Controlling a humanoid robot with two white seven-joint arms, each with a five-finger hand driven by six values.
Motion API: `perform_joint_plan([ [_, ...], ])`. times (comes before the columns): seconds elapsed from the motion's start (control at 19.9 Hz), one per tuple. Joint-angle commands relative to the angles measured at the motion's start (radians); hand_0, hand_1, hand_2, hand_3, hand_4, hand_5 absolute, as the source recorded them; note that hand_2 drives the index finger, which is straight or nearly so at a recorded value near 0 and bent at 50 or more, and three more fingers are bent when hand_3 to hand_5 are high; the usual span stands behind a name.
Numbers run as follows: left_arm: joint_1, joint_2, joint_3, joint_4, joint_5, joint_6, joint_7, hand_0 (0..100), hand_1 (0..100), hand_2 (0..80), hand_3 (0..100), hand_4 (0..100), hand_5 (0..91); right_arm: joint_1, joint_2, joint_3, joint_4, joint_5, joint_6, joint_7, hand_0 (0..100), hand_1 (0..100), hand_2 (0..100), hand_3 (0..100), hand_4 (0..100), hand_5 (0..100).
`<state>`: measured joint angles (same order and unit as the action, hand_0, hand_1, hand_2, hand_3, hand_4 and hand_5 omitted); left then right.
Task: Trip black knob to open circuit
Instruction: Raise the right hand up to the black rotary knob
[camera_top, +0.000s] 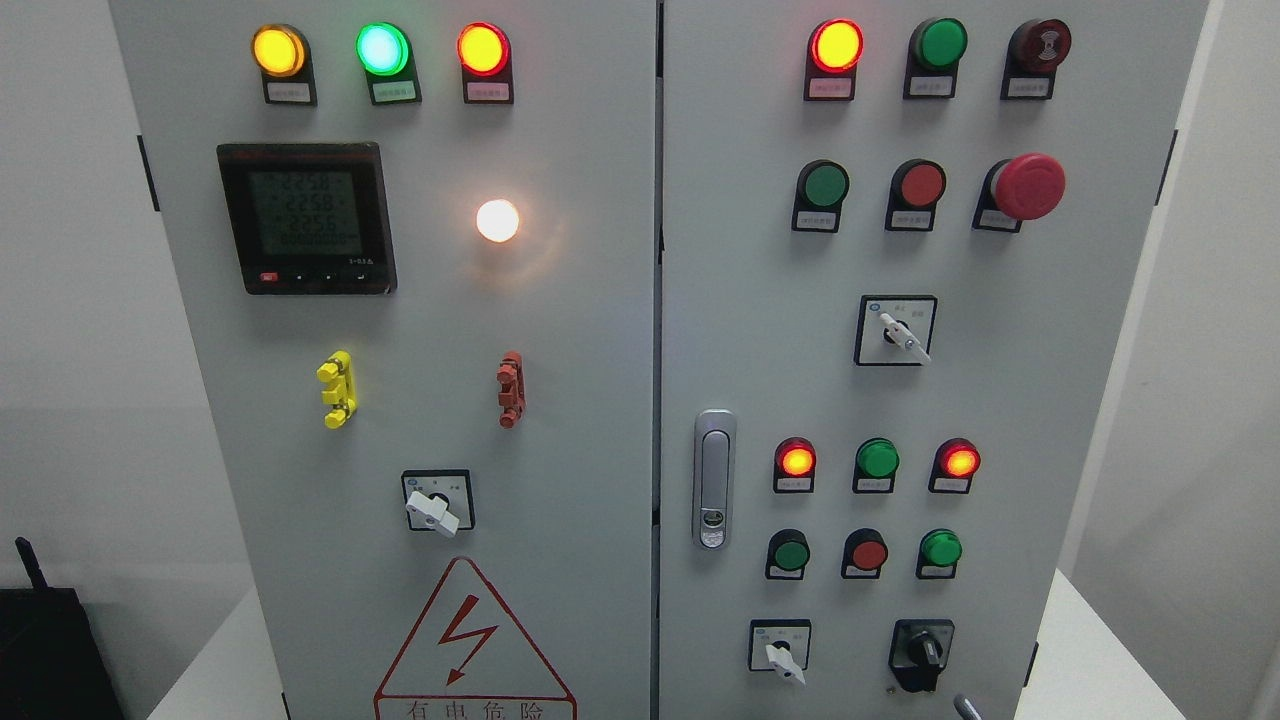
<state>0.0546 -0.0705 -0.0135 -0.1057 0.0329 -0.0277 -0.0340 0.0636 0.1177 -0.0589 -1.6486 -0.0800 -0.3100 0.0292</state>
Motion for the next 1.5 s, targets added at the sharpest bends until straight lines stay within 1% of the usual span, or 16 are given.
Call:
perform_joint_plan([
  [0.0, -0.004, -0.002, 0.001, 0.0, 0.002, -0.001, 0.0, 12, 39, 0.0, 0, 0, 0.0, -0.018, 0.002, 0.014, -0.027, -0.001, -0.004, -0.003, 100, 89, 0, 100, 99, 98],
  [0.4, -0.004, -0.002, 0.001, 0.0, 0.002, 0.0, 0.0, 12, 39, 0.0, 0, 0, 0.0, -0.028, 0.002, 0.024, -0.027, -0.001, 0.002, -0.005, 100, 89, 0, 100, 99, 98],
  [1.0, -0.004, -0.002, 0.001, 0.0, 0.002, -0.001, 0.0, 12, 39, 0.0, 0, 0, 0.0, -0.021, 0.002, 0.062, -0.042, -0.001, 0.002, -0.008, 100, 89, 0, 100, 99, 98],
  [1.1, -0.002, -0.002, 0.001, 0.0, 0.002, -0.001, 0.0, 12, 39, 0.0, 0, 0, 0.0, -0.021, 0.002, 0.062, -0.039, -0.001, 0.014, -0.008, 100, 89, 0, 100, 99, 98],
  [1.45, -0.004, -0.002, 0.001, 0.0, 0.002, -0.001, 0.0, 12, 39, 0.0, 0, 0, 0.0, -0.022, 0.002, 0.064, -0.037, -0.001, 0.017, -0.008, 100, 89, 0, 100, 99, 98],
])
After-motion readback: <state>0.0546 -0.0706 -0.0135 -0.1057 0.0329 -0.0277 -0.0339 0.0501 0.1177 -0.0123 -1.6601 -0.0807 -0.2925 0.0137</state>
